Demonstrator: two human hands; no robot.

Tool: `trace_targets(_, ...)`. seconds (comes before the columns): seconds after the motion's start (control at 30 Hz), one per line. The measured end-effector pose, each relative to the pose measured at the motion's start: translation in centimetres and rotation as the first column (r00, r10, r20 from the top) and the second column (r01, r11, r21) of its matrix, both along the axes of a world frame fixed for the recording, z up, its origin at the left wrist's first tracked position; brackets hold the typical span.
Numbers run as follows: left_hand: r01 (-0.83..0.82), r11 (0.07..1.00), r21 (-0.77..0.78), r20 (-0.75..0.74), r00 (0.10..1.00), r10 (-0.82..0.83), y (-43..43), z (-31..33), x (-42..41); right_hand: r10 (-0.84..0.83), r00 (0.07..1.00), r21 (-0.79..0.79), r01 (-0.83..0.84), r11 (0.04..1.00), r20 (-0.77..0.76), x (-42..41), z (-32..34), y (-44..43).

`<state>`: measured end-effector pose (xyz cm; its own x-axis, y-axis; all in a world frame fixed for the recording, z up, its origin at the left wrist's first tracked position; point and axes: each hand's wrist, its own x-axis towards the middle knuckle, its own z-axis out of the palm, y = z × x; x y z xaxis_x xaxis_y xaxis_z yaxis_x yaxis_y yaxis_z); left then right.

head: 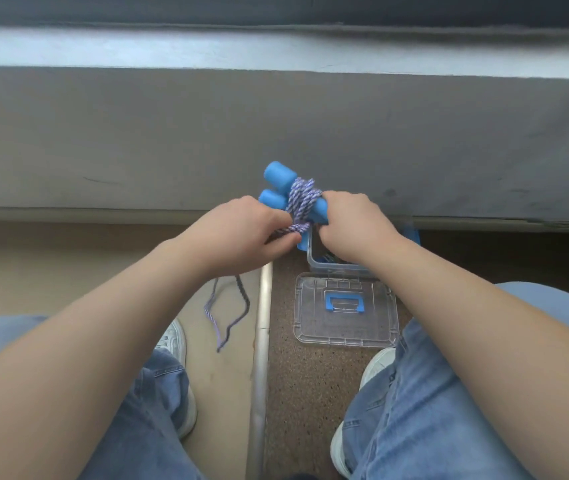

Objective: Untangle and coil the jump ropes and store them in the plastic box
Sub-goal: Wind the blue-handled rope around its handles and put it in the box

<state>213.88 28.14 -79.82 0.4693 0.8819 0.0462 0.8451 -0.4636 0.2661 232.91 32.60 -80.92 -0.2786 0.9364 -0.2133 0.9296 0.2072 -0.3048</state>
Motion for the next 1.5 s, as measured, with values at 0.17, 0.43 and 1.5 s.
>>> trace_targets(0.17, -0.111, 0.978, 0.178, -0.030, 0.993, 0.118, 0.9, 1.4, -1.0, 0.357, 0.923, -0.148, -0.336, 0.930, 0.143, -1.0, 0.8, -2.1)
trace_targets(0.43, -0.359, 0.893, -0.271, 0.137, 0.904, 0.405, 1.4, 1.2, -1.5, 0.430, 0.823, -0.290, -0.543, 0.788, -0.372, -0.7, 3.1, -3.0)
trace_targets(1.5, -0.340, 0.813, -0.472, 0.320, 0.794, 0.517, 1.7, 0.9, -2.3, 0.195, 0.804, -0.435, -0.487, 0.757, -0.562, 1.1, 4.6, -2.2)
